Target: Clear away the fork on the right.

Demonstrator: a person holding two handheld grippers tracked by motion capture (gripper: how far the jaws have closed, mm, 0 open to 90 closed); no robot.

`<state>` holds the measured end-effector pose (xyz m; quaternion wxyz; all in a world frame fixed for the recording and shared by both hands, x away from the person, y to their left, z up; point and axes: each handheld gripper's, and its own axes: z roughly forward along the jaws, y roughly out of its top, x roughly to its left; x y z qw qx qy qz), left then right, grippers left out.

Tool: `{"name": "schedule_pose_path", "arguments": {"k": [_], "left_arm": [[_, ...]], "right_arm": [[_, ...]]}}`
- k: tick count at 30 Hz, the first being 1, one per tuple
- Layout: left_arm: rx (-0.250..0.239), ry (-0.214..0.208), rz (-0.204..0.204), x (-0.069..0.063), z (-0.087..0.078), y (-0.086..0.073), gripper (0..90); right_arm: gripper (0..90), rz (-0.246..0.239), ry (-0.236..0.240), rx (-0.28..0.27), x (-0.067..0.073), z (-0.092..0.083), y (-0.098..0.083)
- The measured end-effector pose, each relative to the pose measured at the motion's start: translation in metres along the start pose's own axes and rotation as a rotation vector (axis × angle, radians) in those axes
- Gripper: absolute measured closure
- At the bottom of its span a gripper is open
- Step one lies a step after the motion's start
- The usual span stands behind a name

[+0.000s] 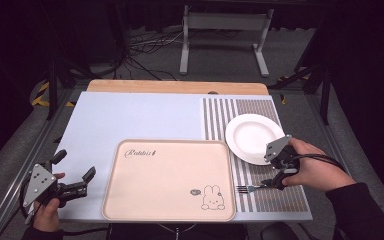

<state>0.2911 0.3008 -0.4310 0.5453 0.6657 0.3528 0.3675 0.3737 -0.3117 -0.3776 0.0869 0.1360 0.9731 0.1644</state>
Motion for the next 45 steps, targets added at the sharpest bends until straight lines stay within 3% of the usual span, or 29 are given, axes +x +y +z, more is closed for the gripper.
{"name": "schedule_pose_path", "arguments": {"k": [14, 33, 42, 45], "left_arm": [[-0.001, -0.001, 0.0, 0.0, 0.0, 0.0, 0.0], [0.0, 0.0, 0.0, 0.0, 0.0, 0.0, 0.0], [-0.002, 0.0, 0.0, 0.0, 0.0, 0.0, 0.0], [-0.001, 0.0, 0.0, 0.0, 0.0, 0.0, 0.0]], "right_arm": [[14.3, 0.021, 0.059, 0.09, 0.005, 0.011, -0.007], [16.8, -0.007, 0.135, 0.144, 0.014, 0.036, -0.015], [30.0, -0.023, 0.116, 0.149, 0.012, 0.034, -0.014], [39.0, -0.033, 0.123, 0.157, 0.014, 0.034, -0.013]]}}
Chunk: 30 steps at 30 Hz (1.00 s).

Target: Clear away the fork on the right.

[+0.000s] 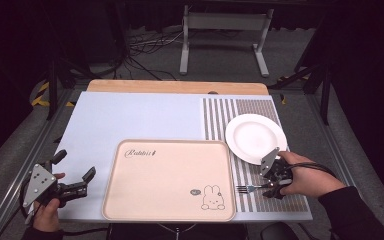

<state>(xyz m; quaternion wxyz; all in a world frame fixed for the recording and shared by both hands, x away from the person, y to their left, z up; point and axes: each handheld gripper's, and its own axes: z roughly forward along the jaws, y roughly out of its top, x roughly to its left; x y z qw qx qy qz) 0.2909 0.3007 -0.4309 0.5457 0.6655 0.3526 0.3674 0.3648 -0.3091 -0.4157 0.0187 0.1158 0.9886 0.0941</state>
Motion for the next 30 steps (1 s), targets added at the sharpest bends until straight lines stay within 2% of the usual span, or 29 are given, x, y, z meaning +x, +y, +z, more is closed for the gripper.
{"name": "schedule_pose_path", "arguments": {"k": [4, 7, 12, 15, 21, 24, 27, 30], "left_arm": [[-0.001, 0.0, 0.001, -0.0001, -0.0001, 0.0, 0.0], [-0.001, 0.0, 0.0, 0.0, 0.0, 0.0, 0.0], [0.0, 0.0, 0.0, -0.0001, 0.0001, -0.0001, 0.0], [-0.001, 0.0, 0.0, -0.0001, -0.0001, 0.0, 0.0], [-0.002, 0.001, 0.0, -0.0003, 0.0001, 0.0, 0.0], [0.0, 0.001, 0.0, -0.0001, -0.0001, 0.0, 0.0], [-0.002, -0.001, 0.002, -0.0006, 0.0002, 0.0, 0.0], [0.0, -0.001, 0.001, -0.0004, -0.0001, 0.0001, 0.0]], "right_arm": [[45.5, -0.01, 0.01, 0.035, -0.001, -0.0008, 0.0002], [50.4, -0.02, 0.0, 0.035, -0.0025, -0.0017, 0.0003], [64.7, -0.062, -0.006, 0.073, -0.0031, -0.0025, 0.002], [67.2, -0.05, 0.001, 0.086, -0.0043, -0.0021, 0.0025], [75.0, -0.098, 0.001, 0.118, -0.0041, -0.0018, 0.0053], [75.8, -0.111, 0.002, 0.129, -0.0035, -0.0017, 0.0063], [76.6, -0.154, 0.004, 0.142, -0.0036, -0.0012, 0.0084], [77.3, -0.166, 0.008, 0.145, -0.0033, -0.0011, 0.0086]]}}
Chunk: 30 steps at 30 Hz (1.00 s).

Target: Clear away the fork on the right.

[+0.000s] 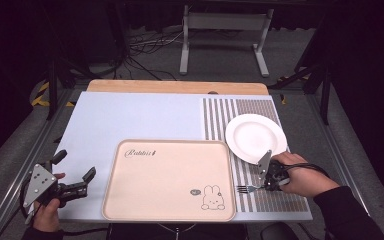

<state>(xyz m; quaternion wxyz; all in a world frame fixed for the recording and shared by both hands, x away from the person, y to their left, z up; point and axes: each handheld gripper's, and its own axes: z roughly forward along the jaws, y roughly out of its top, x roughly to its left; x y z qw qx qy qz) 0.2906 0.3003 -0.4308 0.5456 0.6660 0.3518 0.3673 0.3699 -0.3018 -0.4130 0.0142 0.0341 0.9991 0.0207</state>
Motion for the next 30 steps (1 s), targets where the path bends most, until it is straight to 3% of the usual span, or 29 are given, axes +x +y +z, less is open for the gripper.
{"name": "schedule_pose_path", "arguments": {"k": [12, 30], "left_arm": [[-0.001, 0.001, 0.0, 0.001, 0.0, 0.0, 0.0], [-0.001, 0.001, 0.0, 0.0, 0.0, 0.0, 0.0]], "right_arm": [[78.9, -0.046, -0.007, -0.002, 0.002, -0.001, 0.0], [78.8, -0.04, -0.096, -0.083, 0.004, -0.044, 0.007]]}}
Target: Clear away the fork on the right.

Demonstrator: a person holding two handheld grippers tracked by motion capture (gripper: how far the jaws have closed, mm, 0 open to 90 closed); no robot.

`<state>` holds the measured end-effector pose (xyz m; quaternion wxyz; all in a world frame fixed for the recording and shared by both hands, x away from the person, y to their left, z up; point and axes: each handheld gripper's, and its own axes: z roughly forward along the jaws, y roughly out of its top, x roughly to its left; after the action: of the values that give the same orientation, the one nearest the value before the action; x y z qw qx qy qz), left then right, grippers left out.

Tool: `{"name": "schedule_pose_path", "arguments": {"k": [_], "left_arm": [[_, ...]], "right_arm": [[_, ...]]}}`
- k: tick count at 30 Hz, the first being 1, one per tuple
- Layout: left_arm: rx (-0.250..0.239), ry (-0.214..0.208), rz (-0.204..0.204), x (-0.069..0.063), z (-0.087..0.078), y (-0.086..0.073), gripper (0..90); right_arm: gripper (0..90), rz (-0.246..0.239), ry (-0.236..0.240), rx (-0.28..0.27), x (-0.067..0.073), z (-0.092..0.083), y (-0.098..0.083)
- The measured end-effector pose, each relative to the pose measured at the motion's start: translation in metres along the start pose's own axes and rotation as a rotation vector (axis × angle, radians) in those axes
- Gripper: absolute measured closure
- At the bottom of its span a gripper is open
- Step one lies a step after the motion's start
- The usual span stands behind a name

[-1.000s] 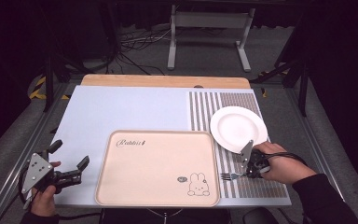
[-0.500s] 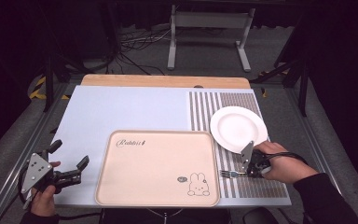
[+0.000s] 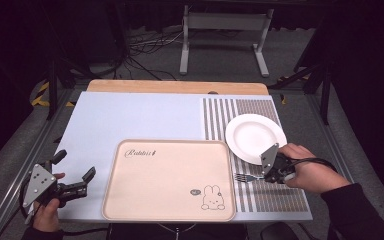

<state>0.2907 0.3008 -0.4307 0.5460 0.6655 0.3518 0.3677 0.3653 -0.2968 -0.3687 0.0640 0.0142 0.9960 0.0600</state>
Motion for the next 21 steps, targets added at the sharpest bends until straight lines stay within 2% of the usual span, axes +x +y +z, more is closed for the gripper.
{"name": "schedule_pose_path", "arguments": {"k": [7, 13, 21], "left_arm": [[0.001, 0.001, -0.001, 0.0, 0.0, 0.0, 0.0], [0.001, 0.001, -0.002, 0.0, 0.0, 0.0, 0.0], [0.0, 0.0, 0.0, 0.0, 0.0, 0.0, 0.0]], "right_arm": [[78.9, 0.007, -0.046, -0.037, -0.002, -0.015, 0.006], [78.9, 0.025, -0.088, -0.094, -0.003, -0.027, 0.012], [78.8, 0.015, -0.109, -0.131, -0.006, -0.033, 0.027]]}}
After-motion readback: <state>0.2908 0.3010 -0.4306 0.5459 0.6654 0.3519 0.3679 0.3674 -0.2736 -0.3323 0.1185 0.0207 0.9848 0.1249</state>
